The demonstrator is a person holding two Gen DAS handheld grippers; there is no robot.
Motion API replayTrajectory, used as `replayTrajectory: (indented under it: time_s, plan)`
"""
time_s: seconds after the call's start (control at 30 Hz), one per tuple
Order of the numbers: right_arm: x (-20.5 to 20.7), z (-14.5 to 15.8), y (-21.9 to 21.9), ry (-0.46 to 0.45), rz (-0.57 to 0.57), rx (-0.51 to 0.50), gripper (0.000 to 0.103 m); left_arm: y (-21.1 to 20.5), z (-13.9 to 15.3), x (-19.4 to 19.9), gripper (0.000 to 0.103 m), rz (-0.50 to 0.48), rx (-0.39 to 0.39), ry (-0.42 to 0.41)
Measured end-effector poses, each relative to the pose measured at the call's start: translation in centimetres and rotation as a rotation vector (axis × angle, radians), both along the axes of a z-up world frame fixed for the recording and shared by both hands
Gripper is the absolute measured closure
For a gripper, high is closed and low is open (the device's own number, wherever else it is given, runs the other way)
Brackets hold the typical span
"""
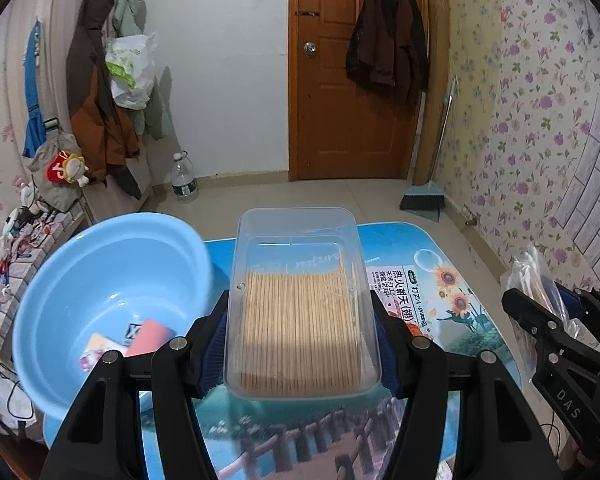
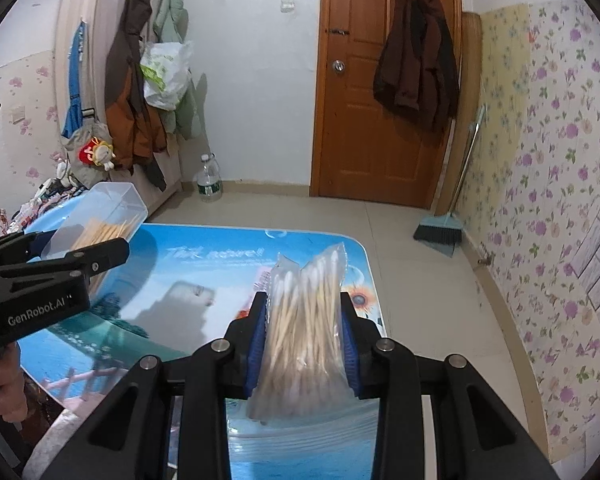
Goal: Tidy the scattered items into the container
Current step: 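Lift and carry the toothpick box and cotton swab bag over the blue basin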
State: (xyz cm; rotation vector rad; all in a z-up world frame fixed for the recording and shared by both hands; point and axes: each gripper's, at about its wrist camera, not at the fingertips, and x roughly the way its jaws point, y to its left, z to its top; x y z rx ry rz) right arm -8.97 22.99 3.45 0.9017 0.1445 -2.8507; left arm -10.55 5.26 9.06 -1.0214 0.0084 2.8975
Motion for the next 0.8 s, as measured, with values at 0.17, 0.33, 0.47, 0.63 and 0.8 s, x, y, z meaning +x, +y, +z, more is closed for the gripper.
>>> replayTrajectory:
  time_s: [0.17,0.33,0.47,0.63,0.8]
  plan:
    - [2.0,1.3,-1.7,0.022,0.02,0.006,0.069,-1.3,1.1,2.4,0.044,0.01,0.009,0.026]
    - [3.9,2.7,-3.4,0.052,0.043,0.011,0.069,-2.9,1.9,4.5,0.044,0.031,0.026,0.038]
    - [5.1,3.6,-4.7,0.074,0.056,0.014,0.069,-3.6,2.3,6.1,0.044,0.045,0.032,0.054]
    - [6.3,4.3,-6.6,0.087,0.076,0.021,0.069,-5.1,2.8,7.2,0.044,0.067,0.042,0.065]
    - [7.3,5.0,-8.6,0.103,0.107,0.033,0.069,-6.9,2.9,7.7,0.044,0.1,0.047,0.068]
